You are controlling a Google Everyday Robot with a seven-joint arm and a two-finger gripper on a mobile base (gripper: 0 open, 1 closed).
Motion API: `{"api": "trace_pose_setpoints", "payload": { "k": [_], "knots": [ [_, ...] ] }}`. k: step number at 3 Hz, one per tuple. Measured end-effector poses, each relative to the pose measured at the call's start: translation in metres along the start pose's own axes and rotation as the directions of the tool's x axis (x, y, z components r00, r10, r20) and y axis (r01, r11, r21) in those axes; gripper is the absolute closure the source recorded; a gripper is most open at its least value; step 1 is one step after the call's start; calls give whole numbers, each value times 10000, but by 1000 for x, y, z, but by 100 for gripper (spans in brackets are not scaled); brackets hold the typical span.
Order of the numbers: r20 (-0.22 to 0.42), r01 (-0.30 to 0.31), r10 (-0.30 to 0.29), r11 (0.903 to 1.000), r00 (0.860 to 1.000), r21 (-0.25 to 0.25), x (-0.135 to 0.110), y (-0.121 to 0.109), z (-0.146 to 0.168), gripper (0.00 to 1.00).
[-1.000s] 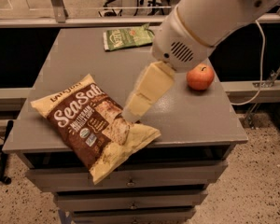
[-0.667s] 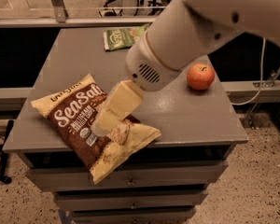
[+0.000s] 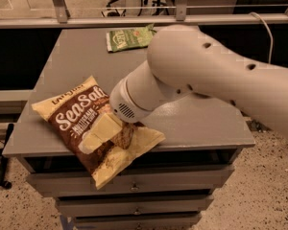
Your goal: Pick brown chip bag
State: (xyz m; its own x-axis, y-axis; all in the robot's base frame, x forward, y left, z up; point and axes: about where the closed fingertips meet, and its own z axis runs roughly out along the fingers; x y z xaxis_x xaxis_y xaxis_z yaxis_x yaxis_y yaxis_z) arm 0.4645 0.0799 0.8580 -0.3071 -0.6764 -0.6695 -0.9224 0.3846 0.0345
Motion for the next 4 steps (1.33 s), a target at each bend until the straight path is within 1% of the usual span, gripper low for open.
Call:
{"api": "trace_pose_setpoints", "payload": {
  "k": [1,2,3,4],
  "knots": [
    [39,-439,438,9989,9990,148,4,-19,12,19],
    [258,-679,670,9970,9974,368,-5,-38,-4,49],
    [476,-619,592,9964,9971,586,-15,-48,-27,72],
    [1118,-614,525,9951,9923,776,-33,-71,-80,99]
  ]
}}
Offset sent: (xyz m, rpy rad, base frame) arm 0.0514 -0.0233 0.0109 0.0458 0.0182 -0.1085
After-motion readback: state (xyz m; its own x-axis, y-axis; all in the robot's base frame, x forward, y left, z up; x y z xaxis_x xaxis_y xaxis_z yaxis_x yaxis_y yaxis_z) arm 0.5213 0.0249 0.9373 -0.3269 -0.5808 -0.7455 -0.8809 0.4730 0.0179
